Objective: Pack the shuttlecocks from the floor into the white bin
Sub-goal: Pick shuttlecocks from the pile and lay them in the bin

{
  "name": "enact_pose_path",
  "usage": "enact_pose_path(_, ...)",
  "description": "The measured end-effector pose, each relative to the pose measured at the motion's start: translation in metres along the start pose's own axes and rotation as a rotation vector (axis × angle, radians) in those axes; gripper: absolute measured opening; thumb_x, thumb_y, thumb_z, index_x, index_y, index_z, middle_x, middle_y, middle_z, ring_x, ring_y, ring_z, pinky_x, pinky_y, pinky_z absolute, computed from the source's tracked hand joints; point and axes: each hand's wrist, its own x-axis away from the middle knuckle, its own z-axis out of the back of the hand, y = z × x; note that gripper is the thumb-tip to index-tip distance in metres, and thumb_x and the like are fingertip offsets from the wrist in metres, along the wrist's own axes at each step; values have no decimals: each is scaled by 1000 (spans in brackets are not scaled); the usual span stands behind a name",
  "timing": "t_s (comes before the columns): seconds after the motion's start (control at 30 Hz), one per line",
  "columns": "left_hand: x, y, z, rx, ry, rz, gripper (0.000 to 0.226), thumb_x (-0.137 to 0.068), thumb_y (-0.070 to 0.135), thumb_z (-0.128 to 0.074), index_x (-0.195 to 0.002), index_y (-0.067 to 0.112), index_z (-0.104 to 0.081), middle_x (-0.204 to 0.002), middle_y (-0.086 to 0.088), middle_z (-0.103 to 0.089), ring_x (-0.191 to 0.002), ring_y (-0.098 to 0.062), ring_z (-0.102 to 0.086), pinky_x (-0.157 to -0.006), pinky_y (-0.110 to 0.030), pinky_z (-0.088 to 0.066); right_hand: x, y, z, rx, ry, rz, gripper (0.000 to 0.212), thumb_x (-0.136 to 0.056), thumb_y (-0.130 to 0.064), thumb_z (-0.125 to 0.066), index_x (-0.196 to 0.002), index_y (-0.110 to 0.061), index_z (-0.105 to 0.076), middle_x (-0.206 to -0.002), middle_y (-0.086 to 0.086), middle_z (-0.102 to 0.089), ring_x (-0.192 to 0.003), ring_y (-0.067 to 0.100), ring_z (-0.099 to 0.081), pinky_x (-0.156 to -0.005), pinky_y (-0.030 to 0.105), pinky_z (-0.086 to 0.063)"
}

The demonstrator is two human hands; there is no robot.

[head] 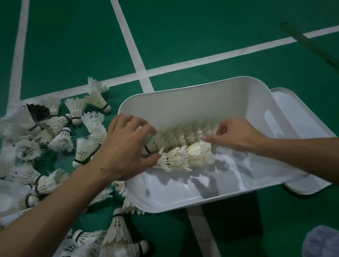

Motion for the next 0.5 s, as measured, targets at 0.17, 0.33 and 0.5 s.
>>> enact_pose_path(0.17, 0, 4, 3, -4, -17, 4, 56, -81, 61, -54, -128, 31, -49, -132, 5, -45, -130, -17, -26, -115, -39, -11, 7, 9, -1, 177, -160, 60, 77, -72, -61, -72, -126, -10, -55, -129, 9, -58, -111, 22, -55, -94, 35, -46)
enact_pose_path(0.33, -1, 4, 2, -15, -20, 6, 55, -82, 61, -54, -127, 30, -50, -131, 4, -46, -129, -17, -26, -114, -39, -11, 3, 7, -12, 241, -152, 95, 92, -71, -61, -73, -142, -15, -36, -144, 11, -40, -128, 27, -41, -108, 42, -38)
enact_pose_path(0.5, -2, 6, 4, -25, -39, 14, 57, -82, 61, -53, -130, 30, -48, -136, 5, -41, -132, -17, -23, -114, -38, -11, 1, -4, -2, 443, -162, 90, 68, -75, -61, -70, -118, -12, -49, -116, 10, -61, -98, 26, -57, -78, 32, -46)
